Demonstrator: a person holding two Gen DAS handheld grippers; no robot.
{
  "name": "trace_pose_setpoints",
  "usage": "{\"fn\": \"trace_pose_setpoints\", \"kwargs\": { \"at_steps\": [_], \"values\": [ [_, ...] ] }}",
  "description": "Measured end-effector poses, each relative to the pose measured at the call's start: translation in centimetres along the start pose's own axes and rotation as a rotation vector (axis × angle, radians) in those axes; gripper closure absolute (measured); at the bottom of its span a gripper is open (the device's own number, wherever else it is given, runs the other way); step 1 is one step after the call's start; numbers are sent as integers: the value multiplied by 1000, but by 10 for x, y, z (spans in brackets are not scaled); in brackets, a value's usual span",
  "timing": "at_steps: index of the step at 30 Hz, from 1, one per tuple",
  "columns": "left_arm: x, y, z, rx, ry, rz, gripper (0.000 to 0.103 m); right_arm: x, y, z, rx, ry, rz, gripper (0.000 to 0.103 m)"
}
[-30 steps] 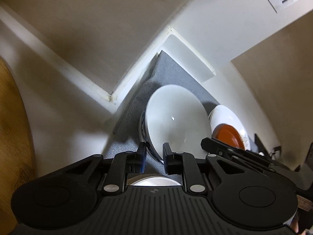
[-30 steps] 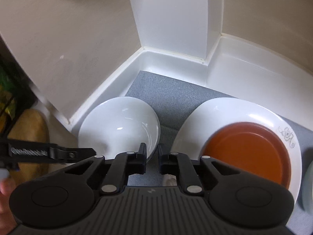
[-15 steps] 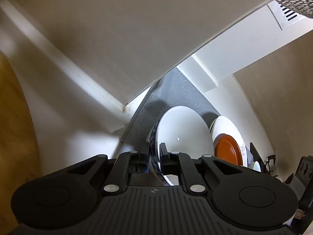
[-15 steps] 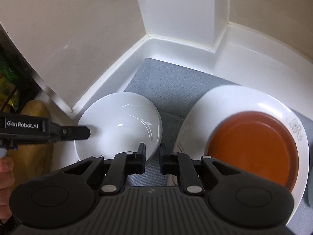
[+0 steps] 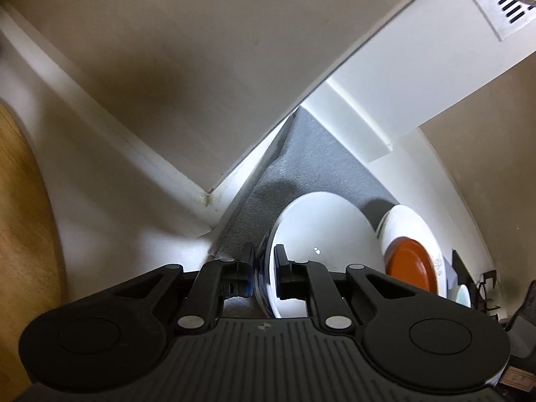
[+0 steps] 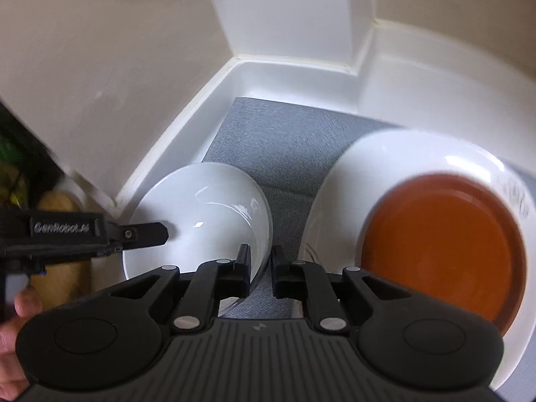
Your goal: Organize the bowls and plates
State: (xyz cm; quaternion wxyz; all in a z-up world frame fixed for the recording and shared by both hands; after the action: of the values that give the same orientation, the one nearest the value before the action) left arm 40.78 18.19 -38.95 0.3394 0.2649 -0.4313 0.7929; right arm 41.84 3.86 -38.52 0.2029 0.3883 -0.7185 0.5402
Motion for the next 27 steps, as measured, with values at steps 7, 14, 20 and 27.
{"fn": "trace_pose_setpoints", "kwargs": {
  "at_steps": [7, 14, 20, 27],
  "values": [
    [11, -2, 8, -35, -23, 22, 91, 19, -11, 2, -82, -27, 87, 91],
    [15, 6, 28, -39, -20, 12, 91, 47, -20, 9, -132, -49, 140, 89],
    [28, 9, 52, -83, -16, 5, 91, 76, -14, 27, -227, -59, 161, 88],
    [33, 17, 108, -192, 16, -5, 91, 115, -14, 57, -281, -26, 233, 88]
  ]
}}
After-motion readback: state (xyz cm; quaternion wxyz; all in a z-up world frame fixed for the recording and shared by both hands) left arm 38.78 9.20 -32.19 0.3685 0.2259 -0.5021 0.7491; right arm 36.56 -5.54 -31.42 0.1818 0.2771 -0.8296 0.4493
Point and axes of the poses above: each gripper's, at about its wrist camera, not at the fingertips, and x roughly against the way its jaws point, z to its right, y to its underside, the point moved 8 cm from there along -x, roughly the way its jaws point, and after that the axes turned 11 degrees about z, right-handed, at the moved point
